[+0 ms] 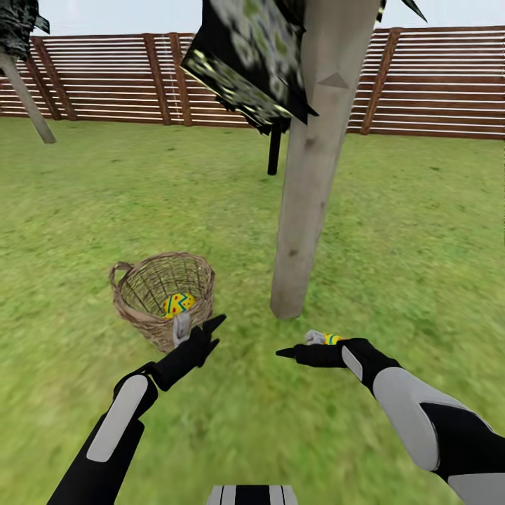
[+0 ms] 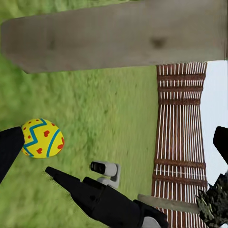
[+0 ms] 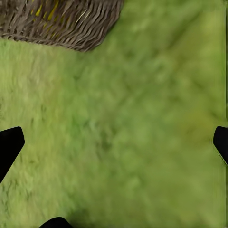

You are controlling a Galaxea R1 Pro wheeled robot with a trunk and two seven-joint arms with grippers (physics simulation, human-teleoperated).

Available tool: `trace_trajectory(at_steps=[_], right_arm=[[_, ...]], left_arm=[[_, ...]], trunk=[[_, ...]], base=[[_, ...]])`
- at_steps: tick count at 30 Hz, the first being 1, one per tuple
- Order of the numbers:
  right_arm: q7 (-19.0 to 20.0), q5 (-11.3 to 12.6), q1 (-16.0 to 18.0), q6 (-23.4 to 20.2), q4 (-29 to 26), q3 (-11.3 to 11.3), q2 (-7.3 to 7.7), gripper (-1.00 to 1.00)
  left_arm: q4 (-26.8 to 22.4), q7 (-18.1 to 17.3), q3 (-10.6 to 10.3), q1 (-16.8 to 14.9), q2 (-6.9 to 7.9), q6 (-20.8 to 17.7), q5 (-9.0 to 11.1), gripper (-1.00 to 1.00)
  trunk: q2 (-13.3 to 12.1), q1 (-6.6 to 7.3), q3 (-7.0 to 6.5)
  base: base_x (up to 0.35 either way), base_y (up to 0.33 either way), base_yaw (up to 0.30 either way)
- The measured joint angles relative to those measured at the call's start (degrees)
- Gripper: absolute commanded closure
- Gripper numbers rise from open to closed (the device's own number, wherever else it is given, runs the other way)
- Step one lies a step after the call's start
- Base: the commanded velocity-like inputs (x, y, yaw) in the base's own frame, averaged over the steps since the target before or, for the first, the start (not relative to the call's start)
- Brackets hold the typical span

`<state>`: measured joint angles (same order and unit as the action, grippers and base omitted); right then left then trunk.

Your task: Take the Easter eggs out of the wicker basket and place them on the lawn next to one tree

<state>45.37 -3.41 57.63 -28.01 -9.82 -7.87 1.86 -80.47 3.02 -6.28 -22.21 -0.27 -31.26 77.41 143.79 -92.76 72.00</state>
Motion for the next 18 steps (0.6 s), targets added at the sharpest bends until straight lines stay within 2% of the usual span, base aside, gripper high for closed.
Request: trace_trajectory(at_steps=[3, 8, 13, 18], right_arm=[[0.1, 0.1, 0.0, 0.0, 0.0, 0.0, 0.44, -1.00], [0.7, 0.1, 0.0, -0.1, 0.0, -0.1, 0.72, -1.00], [3.7, 0.0, 0.0, -0.2, 0.0, 0.0, 1.34, -1.00], [4.2, 0.0, 0.0, -0.2, 0.0, 0.0, 1.38, -1.00]], left_arm=[[0.0, 0.0, -0.1, 0.0, 0.02, 0.0, 0.0, -1.00], [0.0, -0.1, -0.1, 0.0, 0.03, 0.0, 0.0, -1.00], [-0.1, -0.7, -0.1, 0.0, 0.03, 0.1, 0.1, -1.00], [0.0, -5.7, -0.1, 0.1, 0.03, 0.3, 0.4, -1.00]], trunk=[[0.0, 0.08, -0.66], [-0.1, 0.21, -1.77], [-0.1, 0.20, -1.78], [-0.1, 0.20, -1.78]], base=[[0.000, 0.000, 0.133], [0.000, 0.000, 0.251], [0.000, 0.000, 0.286], [0.000, 0.000, 0.288]])
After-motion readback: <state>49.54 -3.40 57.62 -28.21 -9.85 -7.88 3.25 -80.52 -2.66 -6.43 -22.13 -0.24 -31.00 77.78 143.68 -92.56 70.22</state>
